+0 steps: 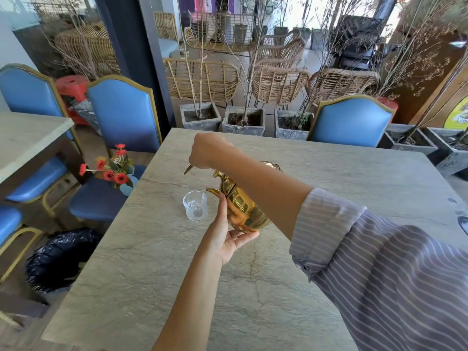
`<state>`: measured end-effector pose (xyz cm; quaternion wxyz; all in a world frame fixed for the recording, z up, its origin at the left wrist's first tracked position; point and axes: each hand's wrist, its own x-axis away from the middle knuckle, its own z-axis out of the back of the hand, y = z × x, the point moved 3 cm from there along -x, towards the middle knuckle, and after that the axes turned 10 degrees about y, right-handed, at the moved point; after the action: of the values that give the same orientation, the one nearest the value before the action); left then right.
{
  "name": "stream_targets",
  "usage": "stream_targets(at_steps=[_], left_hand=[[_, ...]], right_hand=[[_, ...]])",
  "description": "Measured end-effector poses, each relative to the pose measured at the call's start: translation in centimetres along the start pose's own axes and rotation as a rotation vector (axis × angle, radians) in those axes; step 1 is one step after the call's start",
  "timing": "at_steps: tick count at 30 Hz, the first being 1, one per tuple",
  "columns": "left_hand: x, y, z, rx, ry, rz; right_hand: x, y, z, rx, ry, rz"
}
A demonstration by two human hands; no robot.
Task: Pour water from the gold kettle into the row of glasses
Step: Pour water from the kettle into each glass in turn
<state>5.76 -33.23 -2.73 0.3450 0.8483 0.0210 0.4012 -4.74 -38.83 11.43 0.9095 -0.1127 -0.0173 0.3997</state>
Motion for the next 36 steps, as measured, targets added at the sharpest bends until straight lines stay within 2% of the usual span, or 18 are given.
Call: stream_targets(at_steps=[7,16,36], left_hand=[[0.3,0.1,-0.3,0.005,-0.028,-0.001],[0.3,0.3,-0.5,0.008,-0.046,-0.009],[-1.0,-0.1,0.1,0.035,0.001,0.026]], right_hand=[[0.8,0.0,0.9,-0.087,0.020,-0.026],[0.8,-0.4,1.3,-0.079,0.026,-0.036],[0.4,0.0,0.1,-0.089,0.021,-0.047]])
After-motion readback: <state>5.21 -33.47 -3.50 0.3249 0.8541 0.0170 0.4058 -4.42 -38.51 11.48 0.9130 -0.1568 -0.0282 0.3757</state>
